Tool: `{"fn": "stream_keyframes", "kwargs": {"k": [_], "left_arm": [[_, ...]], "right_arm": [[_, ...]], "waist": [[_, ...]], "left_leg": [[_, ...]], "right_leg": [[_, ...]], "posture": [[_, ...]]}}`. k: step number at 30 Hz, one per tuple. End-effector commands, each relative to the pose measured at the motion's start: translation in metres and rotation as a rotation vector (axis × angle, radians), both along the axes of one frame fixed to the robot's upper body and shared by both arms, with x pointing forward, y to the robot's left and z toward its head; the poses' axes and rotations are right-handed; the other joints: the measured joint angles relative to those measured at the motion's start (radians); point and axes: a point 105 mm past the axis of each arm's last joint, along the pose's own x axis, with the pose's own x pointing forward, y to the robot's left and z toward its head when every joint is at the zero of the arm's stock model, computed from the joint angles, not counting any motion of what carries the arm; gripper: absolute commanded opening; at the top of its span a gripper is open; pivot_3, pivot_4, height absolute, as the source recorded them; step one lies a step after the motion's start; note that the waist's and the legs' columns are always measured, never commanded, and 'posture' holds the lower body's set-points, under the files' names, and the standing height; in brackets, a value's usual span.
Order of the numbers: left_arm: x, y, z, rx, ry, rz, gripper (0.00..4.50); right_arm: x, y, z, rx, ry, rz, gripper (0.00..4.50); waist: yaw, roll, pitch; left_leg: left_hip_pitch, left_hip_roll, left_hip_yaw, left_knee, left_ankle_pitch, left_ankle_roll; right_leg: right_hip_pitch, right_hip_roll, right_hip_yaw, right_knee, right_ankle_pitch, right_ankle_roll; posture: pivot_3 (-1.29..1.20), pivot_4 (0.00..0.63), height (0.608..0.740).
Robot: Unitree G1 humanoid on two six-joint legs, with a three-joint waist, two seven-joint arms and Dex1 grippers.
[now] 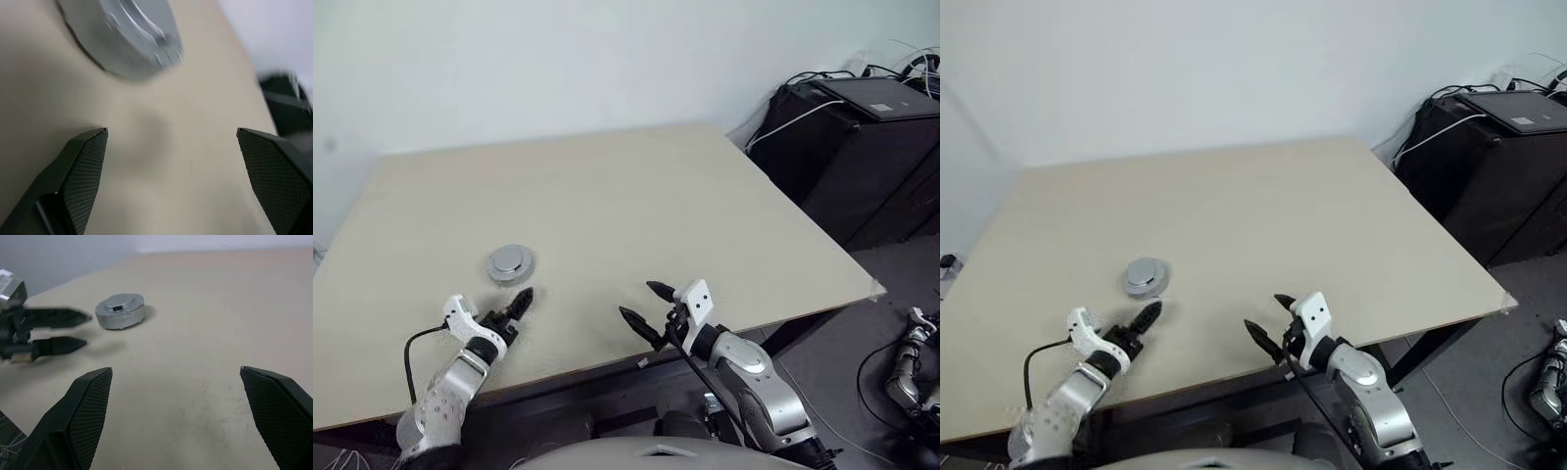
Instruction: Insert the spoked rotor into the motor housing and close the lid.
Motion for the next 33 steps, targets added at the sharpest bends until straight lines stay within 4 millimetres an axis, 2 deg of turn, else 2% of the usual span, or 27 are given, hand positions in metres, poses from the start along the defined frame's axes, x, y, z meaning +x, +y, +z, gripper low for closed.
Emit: {"fn": "stream_keyframes", "kwargs": {"k": [1,4,9,16,26,33], "left_arm": [[0.002,-0.017,0.021,0.17,-0.179,-0.135,4.47],[-0.002,-0.032,0.03,0.345,-0.332,-0.191,4.47],[-0.005,-0.05,0.039,0.528,-0.503,-0.157,4.47],[-0.015,-0.07,0.043,0.59,-0.612,-0.14,4.47],[-0.018,-0.06,0.046,0.625,-0.645,-0.129,4.47],[-0.017,-0.059,0.047,0.623,-0.642,-0.13,4.47]], "right_arm": [[0.005,-0.004,0.014,0.016,-0.07,-0.022,4.5],[0.006,-0.01,0.017,0.008,-0.125,-0.067,4.5],[0.007,-0.017,0.025,-0.027,-0.245,-0.154,4.5],[-0.008,-0.026,0.013,-0.057,-0.248,-0.185,4.5],[-0.01,-0.048,-0.004,-0.068,-0.211,-0.265,4.5],[-0.01,-0.048,-0.01,-0.051,-0.198,-0.282,4.5]], "waist": [[0.002,0.001,0.001],[0.009,0.001,0.002],[0.016,0.002,0.003],[0.021,0.001,0.004],[0.02,0.002,0.008],[0.02,0.003,0.009]], "left_leg": [[0.0,0.0,0.0,0.0,0.0,0.0],[-0.001,0.001,0.0,0.0,0.0,0.0],[-0.001,0.002,0.001,-0.001,0.0,0.0],[-0.001,0.003,0.001,-0.001,-0.001,0.001],[-0.001,0.004,0.002,-0.001,-0.002,0.001],[-0.001,0.004,0.003,-0.001,-0.002,0.002]], "right_leg": [[0.0,-0.001,0.0,0.0,0.0,0.0],[0.0,-0.002,0.0,-0.001,0.0,0.0],[-0.001,-0.002,0.0,-0.001,0.0,0.0],[-0.001,-0.001,0.0,-0.002,-0.001,0.001],[-0.001,-0.001,0.0,-0.001,-0.001,0.001],[-0.001,0.0,-0.001,-0.001,-0.002,0.001]], "posture": [[0.0,0.0,0.74],[0.0,0.0,0.74],[0.0,0.0,0.74],[0.0,0.0,0.74],[0.0,0.0,0.74],[0.0,0.0,0.74]]}}
